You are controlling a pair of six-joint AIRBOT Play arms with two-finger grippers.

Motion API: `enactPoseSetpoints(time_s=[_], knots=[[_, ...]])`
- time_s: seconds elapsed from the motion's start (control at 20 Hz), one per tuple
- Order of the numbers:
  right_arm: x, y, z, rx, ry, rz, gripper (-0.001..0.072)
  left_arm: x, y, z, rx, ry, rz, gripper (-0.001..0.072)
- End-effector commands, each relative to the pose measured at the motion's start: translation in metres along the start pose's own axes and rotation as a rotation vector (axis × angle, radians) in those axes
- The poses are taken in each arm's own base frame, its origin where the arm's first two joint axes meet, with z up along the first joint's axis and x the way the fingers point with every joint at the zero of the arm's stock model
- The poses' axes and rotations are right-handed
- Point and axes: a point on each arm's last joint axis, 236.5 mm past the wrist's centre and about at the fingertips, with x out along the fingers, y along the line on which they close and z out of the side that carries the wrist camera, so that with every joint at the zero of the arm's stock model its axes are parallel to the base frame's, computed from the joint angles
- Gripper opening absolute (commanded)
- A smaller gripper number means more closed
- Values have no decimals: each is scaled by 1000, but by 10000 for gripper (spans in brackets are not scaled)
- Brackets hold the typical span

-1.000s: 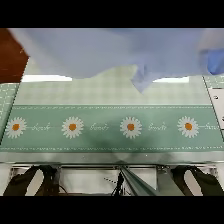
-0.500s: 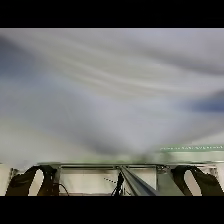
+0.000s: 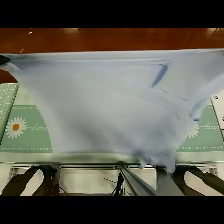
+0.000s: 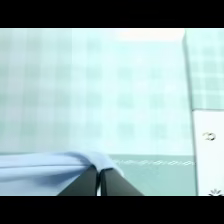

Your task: Fold the shirts.

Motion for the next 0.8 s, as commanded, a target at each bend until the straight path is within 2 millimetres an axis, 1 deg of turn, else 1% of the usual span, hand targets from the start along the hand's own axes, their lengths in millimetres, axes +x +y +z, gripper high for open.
enactPoseSetpoints(time_s=[0.0,0.05,0.1,0.15,0.2,0.25,0.35,0.4,0.5,0.55,0.65,0.75], knots=[[122,22,-5,-75,228,39,28,86,57,-10,-111,142,-20,24],[154,30,1,-73,226,47,28,109,69,-10,-124,173,-29,24],[180,36,8,-60,214,50,29,133,81,-13,-141,204,-44,24],[201,39,15,-36,191,56,29,157,90,-15,-163,226,-65,25],[220,48,24,-6,157,79,29,178,97,-16,-188,237,-91,24],[234,54,32,21,125,103,28,198,101,-16,-207,234,-124,24],[257,72,46,80,68,174,29,231,110,-8,-235,190,-168,24],[267,75,52,110,43,191,29,243,115,-3,-241,159,-174,24],[285,77,59,153,13,200,29,266,134,8,-250,88,-138,24],[293,77,59,166,10,197,29,274,143,11,-260,63,-114,24],[310,77,51,173,33,193,29,292,159,12,-280,33,-74,24],[327,76,39,175,71,189,29,309,167,3,-298,47,-59,24]])
